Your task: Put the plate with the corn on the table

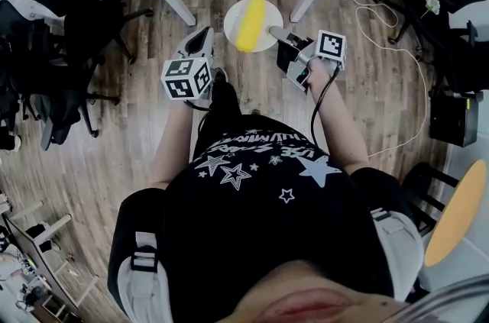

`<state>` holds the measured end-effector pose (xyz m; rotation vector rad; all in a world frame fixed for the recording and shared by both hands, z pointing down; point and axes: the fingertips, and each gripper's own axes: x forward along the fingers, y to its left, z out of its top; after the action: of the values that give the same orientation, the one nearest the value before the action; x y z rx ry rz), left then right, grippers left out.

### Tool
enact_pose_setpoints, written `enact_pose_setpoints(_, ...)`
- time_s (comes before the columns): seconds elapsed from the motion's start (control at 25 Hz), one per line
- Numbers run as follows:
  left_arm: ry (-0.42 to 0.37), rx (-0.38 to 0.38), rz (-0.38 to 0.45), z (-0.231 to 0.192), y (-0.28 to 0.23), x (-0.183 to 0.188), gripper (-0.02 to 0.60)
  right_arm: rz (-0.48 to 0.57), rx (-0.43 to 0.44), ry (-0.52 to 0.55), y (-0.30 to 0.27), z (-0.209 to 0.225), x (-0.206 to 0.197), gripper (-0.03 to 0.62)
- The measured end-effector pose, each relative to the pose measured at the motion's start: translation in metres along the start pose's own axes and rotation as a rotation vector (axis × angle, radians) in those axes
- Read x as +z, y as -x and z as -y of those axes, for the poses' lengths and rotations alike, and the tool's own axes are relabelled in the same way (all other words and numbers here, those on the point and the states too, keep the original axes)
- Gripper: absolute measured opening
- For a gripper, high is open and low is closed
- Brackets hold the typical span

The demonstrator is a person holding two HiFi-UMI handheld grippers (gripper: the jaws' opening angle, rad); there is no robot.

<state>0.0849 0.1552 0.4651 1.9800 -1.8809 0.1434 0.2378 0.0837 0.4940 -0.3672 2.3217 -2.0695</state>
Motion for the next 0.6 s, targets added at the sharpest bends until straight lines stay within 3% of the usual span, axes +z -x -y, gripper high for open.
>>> enact_pose_setpoints(0.6,-0.001,-0.085,0.002,-0.109,-0.108,0.065,0.006,0.086,0.008,0.021,-0.121,-0.014,0.093,0.041)
